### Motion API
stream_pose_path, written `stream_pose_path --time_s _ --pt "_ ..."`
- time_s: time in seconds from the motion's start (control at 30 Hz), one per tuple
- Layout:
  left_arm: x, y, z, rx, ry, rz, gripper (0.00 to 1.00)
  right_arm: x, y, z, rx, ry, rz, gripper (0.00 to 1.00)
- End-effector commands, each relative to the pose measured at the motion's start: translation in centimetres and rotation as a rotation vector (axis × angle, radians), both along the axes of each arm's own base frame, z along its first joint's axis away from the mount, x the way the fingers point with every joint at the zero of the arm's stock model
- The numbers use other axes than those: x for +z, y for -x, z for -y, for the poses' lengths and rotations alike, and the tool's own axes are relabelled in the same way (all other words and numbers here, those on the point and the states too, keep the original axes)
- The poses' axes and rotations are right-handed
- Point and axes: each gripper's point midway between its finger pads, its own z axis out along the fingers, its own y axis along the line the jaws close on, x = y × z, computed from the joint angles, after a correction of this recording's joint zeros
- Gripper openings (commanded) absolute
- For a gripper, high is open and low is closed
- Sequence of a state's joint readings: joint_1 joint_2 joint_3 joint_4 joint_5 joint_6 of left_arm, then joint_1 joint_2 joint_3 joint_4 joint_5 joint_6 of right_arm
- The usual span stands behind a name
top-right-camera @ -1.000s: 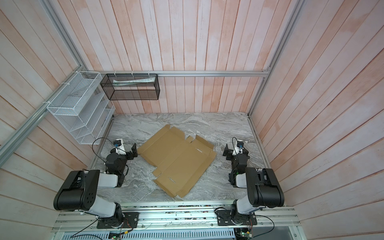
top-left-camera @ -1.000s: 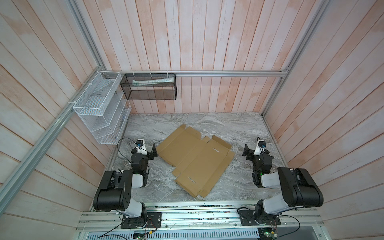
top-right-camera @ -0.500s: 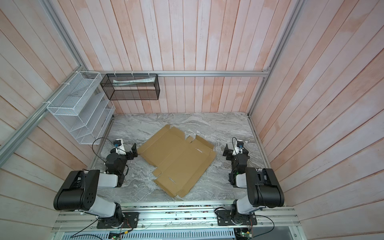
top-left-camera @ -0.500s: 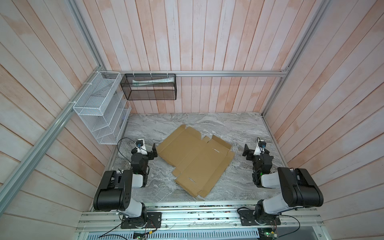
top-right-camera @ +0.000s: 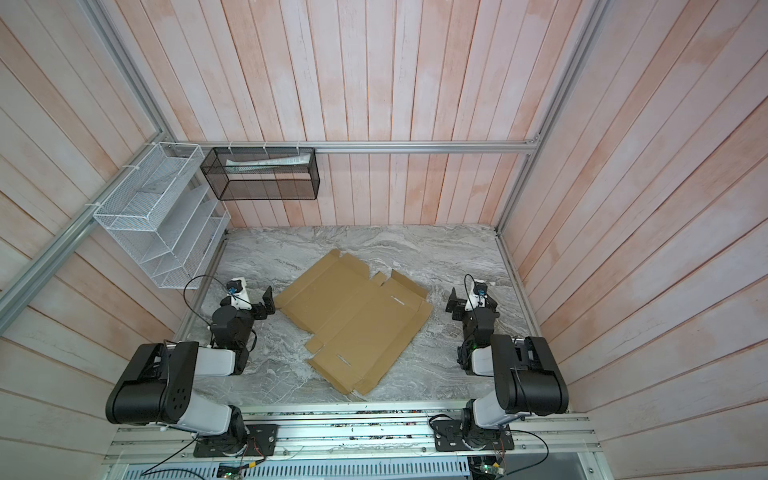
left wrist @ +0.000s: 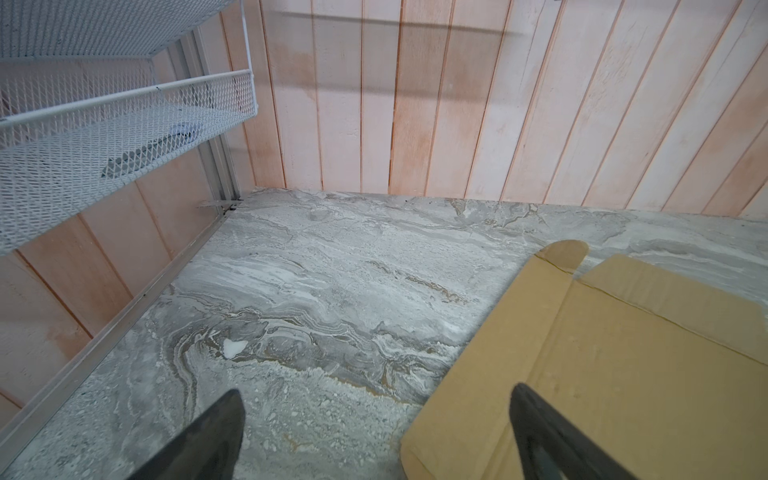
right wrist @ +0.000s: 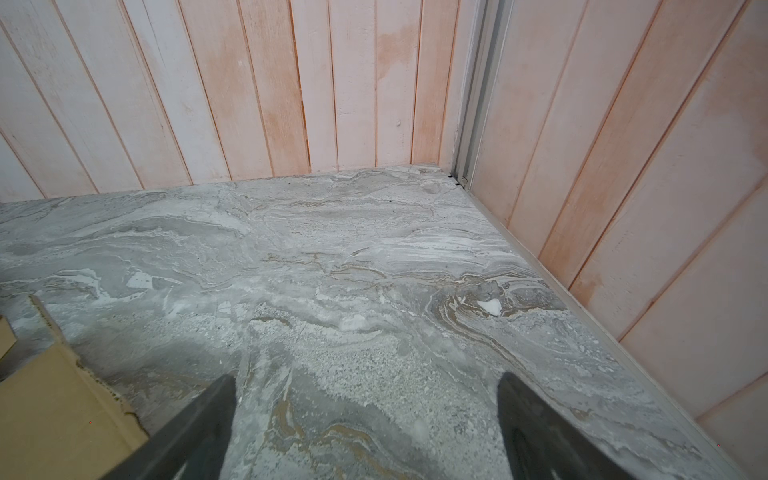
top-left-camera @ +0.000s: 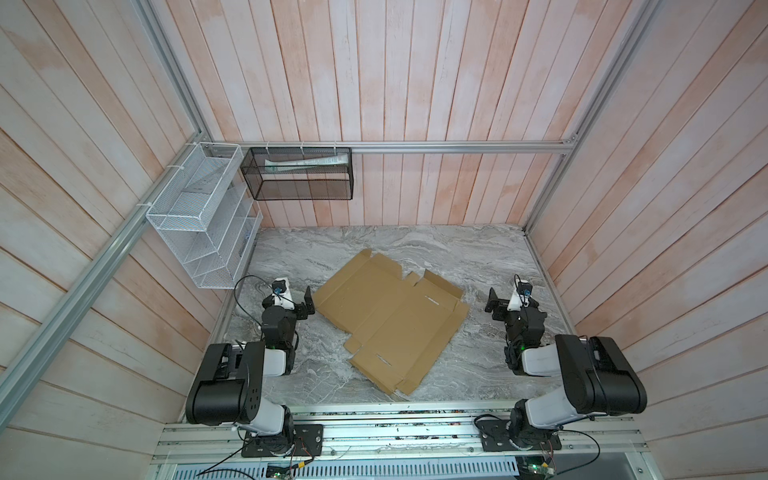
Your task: Fold the paper box
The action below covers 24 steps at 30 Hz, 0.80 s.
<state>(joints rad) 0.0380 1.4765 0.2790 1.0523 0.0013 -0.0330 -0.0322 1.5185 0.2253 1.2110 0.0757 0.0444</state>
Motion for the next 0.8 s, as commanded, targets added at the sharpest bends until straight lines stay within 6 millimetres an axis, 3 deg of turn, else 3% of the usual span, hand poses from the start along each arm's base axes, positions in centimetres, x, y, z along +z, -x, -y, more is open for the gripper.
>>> stream_pose_path --time_s 0.0,0.13,0.27,0.4,0.6,0.77 --pt "1.9 0.1 0.3 -0.016 -0.009 0.01 1.0 1.9 -0.7 0.3 -0.019 0.007 0.048 0.98" --pt "4.4 0.4 0.0 0.014 0.029 0.003 1.0 2.1 -1.4 1.4 -0.093 -0.031 -0.071 0.98" --pt "7.7 2.0 0.0 0.022 0.192 0.107 1.0 3.3 -0.4 2.6 -0.183 -0.129 -0.084 0.98" --pt "7.9 3.0 -2.7 0.16 0.475 0.092 1.0 4.3 1.4 3.8 -0.281 -0.252 -0.066 0.98" --pt "8.4 2.2 -1.5 0.085 0.474 -0.043 1.0 5.3 2.8 2.7 -0.257 -0.402 -0.1 0.98" --pt "9.3 1.9 -0.1 0.048 0.463 -0.102 1.0 6.1 1.9 0.0 -0.133 -0.445 -0.195 0.98"
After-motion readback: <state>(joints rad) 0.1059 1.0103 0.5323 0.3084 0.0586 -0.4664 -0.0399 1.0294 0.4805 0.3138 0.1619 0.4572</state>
